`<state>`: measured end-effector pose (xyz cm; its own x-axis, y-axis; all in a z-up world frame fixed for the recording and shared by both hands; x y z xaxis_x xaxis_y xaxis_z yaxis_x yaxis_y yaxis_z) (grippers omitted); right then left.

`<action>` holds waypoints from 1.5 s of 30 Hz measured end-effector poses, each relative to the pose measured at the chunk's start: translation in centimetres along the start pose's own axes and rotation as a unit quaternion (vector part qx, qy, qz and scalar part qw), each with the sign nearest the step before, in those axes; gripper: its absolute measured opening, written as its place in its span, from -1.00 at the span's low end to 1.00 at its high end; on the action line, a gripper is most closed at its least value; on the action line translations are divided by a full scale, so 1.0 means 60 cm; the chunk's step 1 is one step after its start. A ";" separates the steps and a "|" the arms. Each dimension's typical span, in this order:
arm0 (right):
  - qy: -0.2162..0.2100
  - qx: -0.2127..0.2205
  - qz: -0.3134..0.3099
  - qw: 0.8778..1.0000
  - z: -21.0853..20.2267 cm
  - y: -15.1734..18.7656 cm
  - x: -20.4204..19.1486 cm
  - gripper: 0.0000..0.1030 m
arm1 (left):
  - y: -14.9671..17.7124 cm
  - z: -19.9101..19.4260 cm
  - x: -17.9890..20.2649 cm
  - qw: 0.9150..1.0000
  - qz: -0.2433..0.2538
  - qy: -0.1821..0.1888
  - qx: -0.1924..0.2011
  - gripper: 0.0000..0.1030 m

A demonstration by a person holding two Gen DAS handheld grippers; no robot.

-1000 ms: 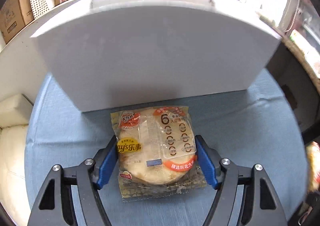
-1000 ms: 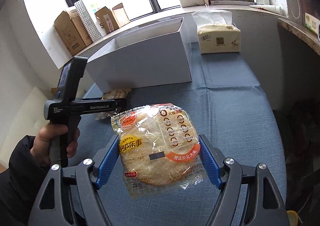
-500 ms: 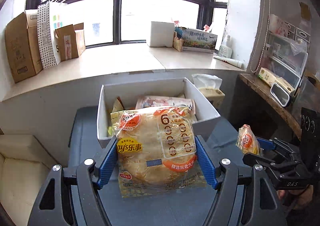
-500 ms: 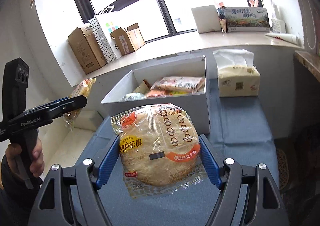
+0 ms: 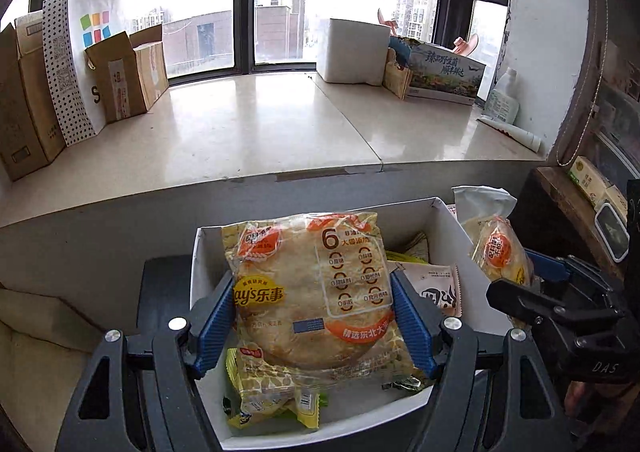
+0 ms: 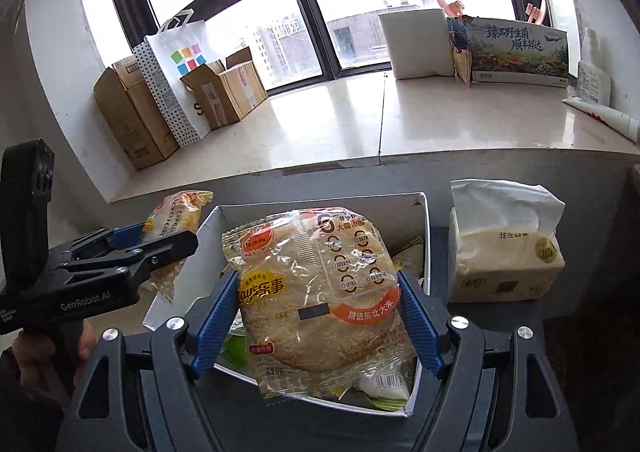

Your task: Organize snacks

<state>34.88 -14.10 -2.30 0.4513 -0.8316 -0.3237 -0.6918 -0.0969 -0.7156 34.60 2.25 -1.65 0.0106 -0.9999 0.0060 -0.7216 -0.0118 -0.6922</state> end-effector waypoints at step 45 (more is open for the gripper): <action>0.053 0.067 -0.072 0.994 -0.312 0.280 -0.172 1.00 | 0.337 -0.390 0.041 0.995 -0.061 0.015 0.082 1.00</action>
<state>8.06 -17.38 0.58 0.4733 -0.8681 -0.1498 -0.5398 -0.1515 -0.8280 3.87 -0.52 1.25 0.0690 -0.9907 0.1173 -0.5928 -0.1353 -0.7939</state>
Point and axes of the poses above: each gripper's, at about its wrist camera, not at the fingertips, and z roughly the way its jaws point, x to its right, y to its underside, the point moved 4 cm from there along z, roughly the way its jaws point, and after that the axes turned 4 degrees about -y, right-handed, at the moved point
